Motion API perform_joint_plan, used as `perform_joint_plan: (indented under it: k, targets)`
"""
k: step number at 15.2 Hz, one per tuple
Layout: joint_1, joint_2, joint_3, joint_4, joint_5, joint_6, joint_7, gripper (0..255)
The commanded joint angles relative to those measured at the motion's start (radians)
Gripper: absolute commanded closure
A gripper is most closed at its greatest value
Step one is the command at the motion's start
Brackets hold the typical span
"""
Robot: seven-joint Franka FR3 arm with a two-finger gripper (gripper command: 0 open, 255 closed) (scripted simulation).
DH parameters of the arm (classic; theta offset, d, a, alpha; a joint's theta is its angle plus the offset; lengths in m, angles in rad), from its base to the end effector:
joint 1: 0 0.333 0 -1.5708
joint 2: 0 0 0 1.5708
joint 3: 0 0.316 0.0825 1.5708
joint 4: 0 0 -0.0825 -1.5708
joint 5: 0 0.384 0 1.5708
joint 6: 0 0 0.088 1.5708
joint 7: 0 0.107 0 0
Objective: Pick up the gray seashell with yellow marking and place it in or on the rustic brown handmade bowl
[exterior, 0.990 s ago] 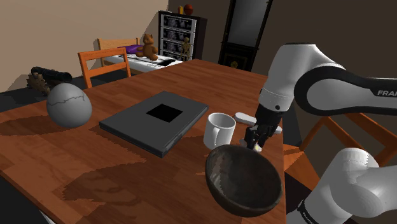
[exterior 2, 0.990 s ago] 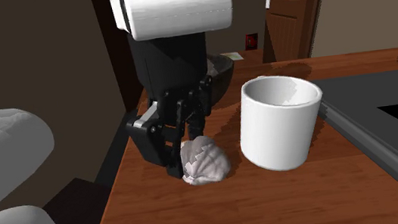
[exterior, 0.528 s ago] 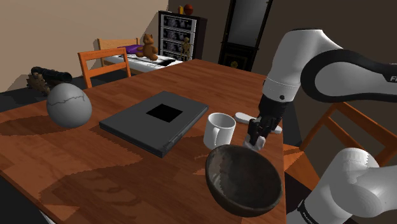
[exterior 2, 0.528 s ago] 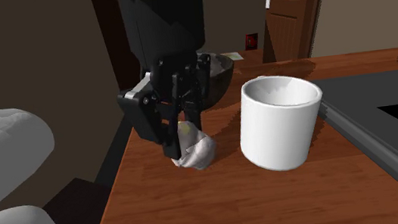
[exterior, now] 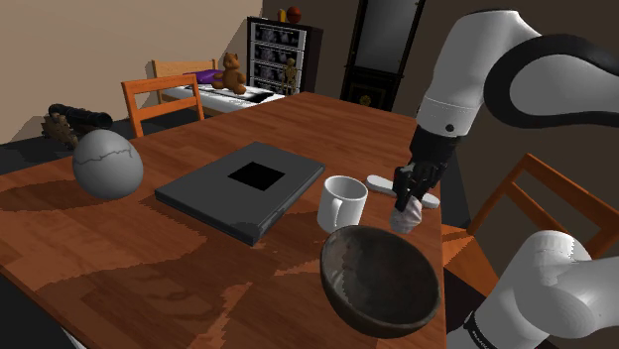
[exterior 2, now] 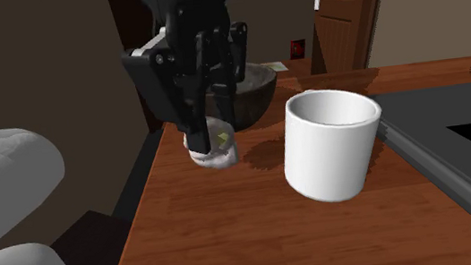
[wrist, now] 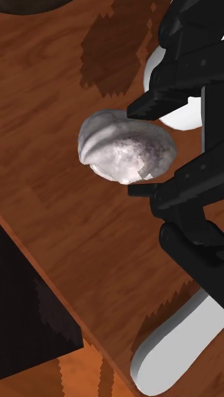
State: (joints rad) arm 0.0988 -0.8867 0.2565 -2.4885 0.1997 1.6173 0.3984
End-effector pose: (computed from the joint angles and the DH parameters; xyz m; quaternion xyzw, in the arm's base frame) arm 0.2604 0.1369 0.5505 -0.9974 0.0723 0.0002 0.0008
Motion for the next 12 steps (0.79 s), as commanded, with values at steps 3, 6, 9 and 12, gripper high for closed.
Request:
perform_joint_plan:
  k: [3,6,9,12]
  targets:
    - [-0.005,0.011,-0.01,0.06,-0.01,-0.05,0.001,255]
    - [-0.008,0.023,-0.015,0.107,-0.015,-0.085,0.003,255]
    - [-0.011,0.036,-0.02,0.155,-0.021,-0.12,0.005,255]
    - [-0.014,0.05,-0.025,0.204,-0.026,-0.155,0.007,255]
